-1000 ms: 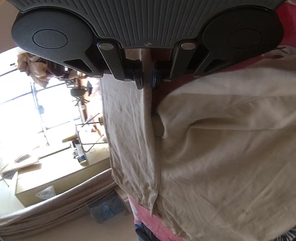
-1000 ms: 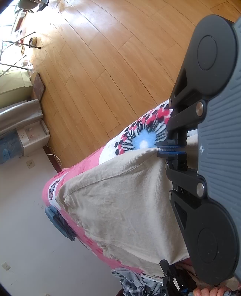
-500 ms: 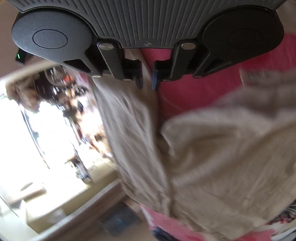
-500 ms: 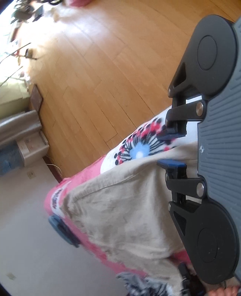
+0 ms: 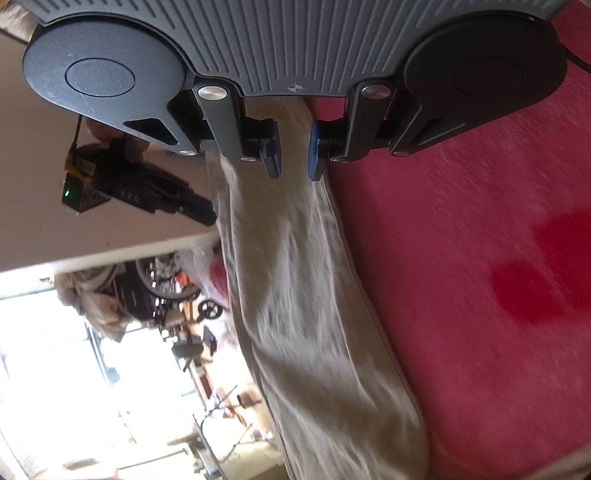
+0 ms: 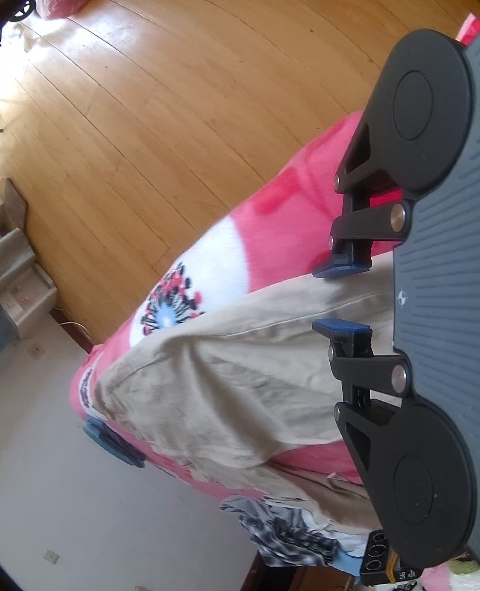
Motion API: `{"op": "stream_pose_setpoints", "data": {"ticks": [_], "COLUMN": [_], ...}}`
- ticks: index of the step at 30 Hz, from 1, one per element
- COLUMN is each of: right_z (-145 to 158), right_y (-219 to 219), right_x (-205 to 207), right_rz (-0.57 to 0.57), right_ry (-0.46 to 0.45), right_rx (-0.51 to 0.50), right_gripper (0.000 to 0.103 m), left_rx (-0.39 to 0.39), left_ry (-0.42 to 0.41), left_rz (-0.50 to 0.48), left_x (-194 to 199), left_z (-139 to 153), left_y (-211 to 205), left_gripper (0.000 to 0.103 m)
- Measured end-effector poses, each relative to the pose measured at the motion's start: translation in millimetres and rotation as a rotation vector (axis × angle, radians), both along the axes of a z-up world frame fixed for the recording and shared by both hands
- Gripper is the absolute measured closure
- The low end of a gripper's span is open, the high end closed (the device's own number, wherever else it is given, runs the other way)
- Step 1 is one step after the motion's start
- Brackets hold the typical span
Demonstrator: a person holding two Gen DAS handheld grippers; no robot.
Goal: Fold clothes
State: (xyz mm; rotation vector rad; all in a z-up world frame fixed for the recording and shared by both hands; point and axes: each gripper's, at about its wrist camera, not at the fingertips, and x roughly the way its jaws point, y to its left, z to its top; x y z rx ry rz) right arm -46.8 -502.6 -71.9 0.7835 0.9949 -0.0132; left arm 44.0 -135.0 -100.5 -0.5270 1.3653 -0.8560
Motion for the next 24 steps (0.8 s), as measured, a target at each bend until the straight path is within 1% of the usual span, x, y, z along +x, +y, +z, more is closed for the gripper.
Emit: {"op": "stream_pose_setpoints", "data": {"ticks": [2,5,8,9,10,11,12,16,19,21,22,24], "right_z": [-1,-3,-6,-7,-8,-8,-6,20,33,28,23,12], "right_y": [0,-2,-2,-2,-2,-1,1,19,16,13,13,15], "right_x": [-4,-12,-16,-17,-18,-18,-18,-23,-29,-26,-23,-16], "right_rz": [0.006,0.009,0.024,0.029,0.033,0.035,0.042,0.079,0.046,0.049,0.053,0.059], "right_ry": [0.006,0.004,0.004,0.005,0.005,0.002,-0.005,-0.057,-0.051,-0.021,-0.003,0.037], "right_rx": [-0.004,0.002,-0.002,-0.005,-0.007,-0.02,-0.047,-0.233,-0.331,-0.347,-0.361,-0.377], "right_gripper": [0.081,0.089,0.092,0.093,0.094,0.099,0.102,0.102,0.103,0.103,0.103,0.103], "left_rx": [0.013,0.033,0.055,0.062,0.067,0.075,0.086,0.101,0.126,0.145,0.146,0.128], "left_ry": [-0.01,-0.026,-0.049,-0.057,-0.068,-0.082,-0.095,-0.073,-0.013,0.022,0.024,0.031], "left_rz": [-0.026,-0.055,-0.045,-0.042,-0.037,-0.025,-0.01,0.044,0.032,0.019,0.014,0.0], "left_x": [-4,-10,-13,-15,-15,-15,-16,-23,-28,-32,-32,-30], "left_z": [-2,-3,-1,-1,0,1,3,9,-1,-9,-11,-12], "left_y": [-10,-22,-27,-28,-29,-28,-27,-20,-20,-19,-18,-20], "left_gripper": [0.089,0.089,0.094,0.1,0.103,0.103,0.103,0.103,0.103,0.103,0.103,0.103]}}
